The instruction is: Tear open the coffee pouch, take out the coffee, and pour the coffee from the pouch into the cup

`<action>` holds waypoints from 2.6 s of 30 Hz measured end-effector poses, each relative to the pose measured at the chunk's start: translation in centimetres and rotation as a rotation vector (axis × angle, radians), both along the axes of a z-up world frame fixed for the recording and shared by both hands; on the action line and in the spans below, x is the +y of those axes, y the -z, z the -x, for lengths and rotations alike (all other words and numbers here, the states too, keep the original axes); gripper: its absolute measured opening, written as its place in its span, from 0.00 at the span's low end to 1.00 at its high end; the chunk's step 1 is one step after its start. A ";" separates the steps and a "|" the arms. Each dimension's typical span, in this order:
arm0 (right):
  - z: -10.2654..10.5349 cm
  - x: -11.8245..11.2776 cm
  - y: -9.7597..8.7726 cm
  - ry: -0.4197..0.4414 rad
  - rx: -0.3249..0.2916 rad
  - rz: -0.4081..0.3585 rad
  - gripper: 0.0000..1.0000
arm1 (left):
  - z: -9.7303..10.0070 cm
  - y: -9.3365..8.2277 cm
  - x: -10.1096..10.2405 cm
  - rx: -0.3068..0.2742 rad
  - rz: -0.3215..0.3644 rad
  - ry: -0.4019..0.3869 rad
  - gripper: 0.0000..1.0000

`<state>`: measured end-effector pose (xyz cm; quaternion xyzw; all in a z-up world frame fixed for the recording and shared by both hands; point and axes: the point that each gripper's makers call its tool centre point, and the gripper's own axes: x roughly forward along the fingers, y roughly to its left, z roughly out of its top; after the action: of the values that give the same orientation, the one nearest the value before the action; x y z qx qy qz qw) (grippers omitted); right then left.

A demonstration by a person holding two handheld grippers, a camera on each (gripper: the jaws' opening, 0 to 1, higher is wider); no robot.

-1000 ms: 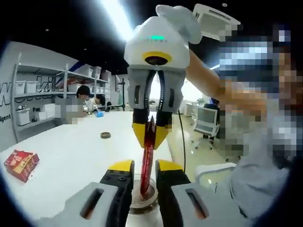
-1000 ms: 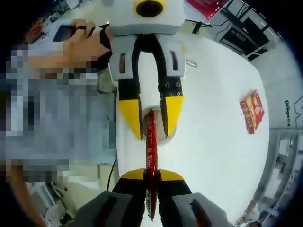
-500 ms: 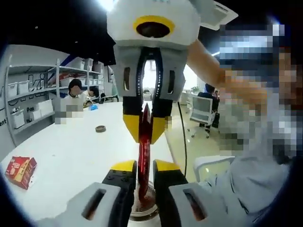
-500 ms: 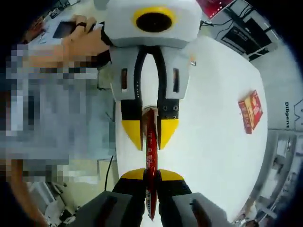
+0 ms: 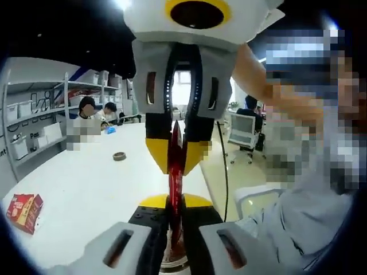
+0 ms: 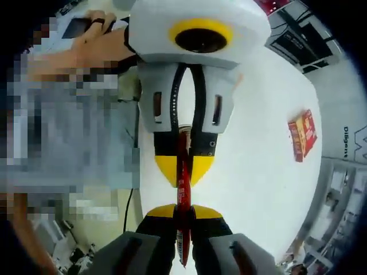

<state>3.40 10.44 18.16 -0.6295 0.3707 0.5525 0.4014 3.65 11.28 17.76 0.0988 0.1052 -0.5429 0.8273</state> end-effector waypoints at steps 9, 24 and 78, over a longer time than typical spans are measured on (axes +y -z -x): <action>-0.5 0.4 -0.6 -0.005 0.058 -0.171 0.15 | -0.2 -0.6 0.2 -0.012 0.035 -0.004 0.08; 0.1 -0.9 -7.6 -0.043 0.405 -0.942 0.39 | -0.3 -0.7 0.6 -0.017 0.064 -0.013 0.08; -0.2 2.5 -3.5 0.108 0.617 -1.777 0.10 | -0.3 -1.0 -0.2 0.024 0.049 0.073 0.17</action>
<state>3.57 12.90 21.69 0.0996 -0.0681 0.7557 0.6437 3.93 11.11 18.77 0.0757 0.0982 -0.5764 0.8077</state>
